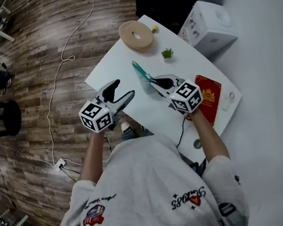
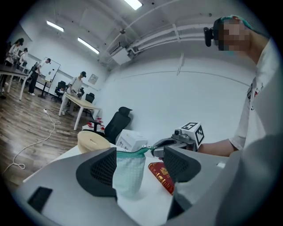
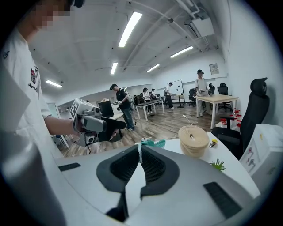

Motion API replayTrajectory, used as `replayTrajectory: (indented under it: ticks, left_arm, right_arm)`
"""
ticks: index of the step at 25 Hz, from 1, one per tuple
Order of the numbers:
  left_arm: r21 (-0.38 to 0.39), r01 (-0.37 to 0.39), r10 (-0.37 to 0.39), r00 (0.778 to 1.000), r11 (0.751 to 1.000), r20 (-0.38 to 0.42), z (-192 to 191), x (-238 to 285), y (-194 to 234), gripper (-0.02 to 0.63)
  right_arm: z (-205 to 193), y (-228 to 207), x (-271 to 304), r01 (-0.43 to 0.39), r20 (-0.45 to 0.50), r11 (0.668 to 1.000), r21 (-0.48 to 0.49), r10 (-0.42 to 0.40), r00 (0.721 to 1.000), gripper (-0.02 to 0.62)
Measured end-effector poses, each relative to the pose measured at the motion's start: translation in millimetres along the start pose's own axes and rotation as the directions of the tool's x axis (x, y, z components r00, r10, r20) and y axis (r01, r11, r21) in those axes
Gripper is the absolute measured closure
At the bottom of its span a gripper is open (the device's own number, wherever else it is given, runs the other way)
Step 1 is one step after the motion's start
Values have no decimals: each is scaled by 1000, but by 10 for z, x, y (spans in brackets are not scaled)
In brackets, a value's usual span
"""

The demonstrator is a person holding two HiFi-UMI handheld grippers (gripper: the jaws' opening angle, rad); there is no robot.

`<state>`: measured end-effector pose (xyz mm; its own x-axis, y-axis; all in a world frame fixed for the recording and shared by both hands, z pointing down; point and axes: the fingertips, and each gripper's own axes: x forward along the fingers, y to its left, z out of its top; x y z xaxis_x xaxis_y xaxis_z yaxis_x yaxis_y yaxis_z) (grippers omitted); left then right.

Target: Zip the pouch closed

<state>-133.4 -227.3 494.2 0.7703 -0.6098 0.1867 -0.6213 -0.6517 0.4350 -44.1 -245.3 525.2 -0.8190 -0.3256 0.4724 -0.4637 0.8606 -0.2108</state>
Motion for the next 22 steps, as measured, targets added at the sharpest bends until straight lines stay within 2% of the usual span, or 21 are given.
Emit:
replayTrajectory:
  ticks: [5,8,12,17,22]
  left_arm:
    - [-64,81,-80,997,995,21,29,147,-107,278]
    - [-120,144,-140,989,982,38,53,205,-180,285]
    - [-194,258,-254,966,946,44,11,326,-366,301]
    - [-274,352,-352,935,895,49,-62,515,-561,304]
    - [-282,410,-422,907,868,20,-120,618,-773,308]
  right_arm:
    - [62,51,-88,5,5,1000,-16,-5,1000,575]
    - [82,106,-136,11,0,1000,-27,-11,1000,575]
    - [68,201,-223,17,-5,999,-34,-18,1000,575]
    - [19,331,-303,-7,-17,999,-47,6,1000,575]
    - [-55,424,-371,-18,-41,998,-57,15,999,575]
